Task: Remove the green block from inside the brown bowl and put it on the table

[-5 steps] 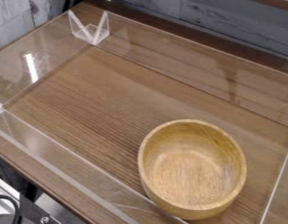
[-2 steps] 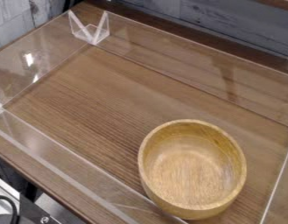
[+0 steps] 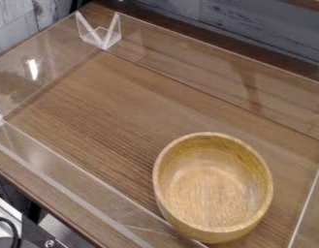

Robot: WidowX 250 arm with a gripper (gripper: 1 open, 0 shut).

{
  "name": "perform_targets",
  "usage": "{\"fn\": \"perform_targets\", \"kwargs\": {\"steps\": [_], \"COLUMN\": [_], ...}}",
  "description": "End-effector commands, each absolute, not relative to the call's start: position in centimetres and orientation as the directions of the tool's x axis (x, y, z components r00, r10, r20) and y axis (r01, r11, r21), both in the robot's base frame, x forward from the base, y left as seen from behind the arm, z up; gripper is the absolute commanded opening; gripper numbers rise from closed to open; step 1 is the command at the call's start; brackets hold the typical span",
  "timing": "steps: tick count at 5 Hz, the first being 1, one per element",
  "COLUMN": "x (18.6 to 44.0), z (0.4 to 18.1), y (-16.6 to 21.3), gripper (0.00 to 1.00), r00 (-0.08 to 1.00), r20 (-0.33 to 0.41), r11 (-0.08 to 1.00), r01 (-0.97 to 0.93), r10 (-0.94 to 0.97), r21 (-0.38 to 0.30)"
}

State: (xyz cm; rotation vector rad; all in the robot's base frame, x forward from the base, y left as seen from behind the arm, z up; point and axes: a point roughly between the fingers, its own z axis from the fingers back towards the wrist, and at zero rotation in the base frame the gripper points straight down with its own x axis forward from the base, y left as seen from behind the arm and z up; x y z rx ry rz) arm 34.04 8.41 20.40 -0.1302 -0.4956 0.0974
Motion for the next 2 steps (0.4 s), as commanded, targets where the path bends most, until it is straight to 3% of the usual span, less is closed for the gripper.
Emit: {"fn": "perform_targets", "kwargs": {"steps": [1,2], "x": [35.06,35.57], "z": [22.37,21.76], "y": [9.17,9.40], "gripper": [0.00,0.00], "r00": [0.829,0.822], "r20": [0.547,0.557], "r11": [0.990,0.990], "r01": [-0.051,-0.048], "r10": [0.114,0.115], "r21": [-0.129,-0.135]}}
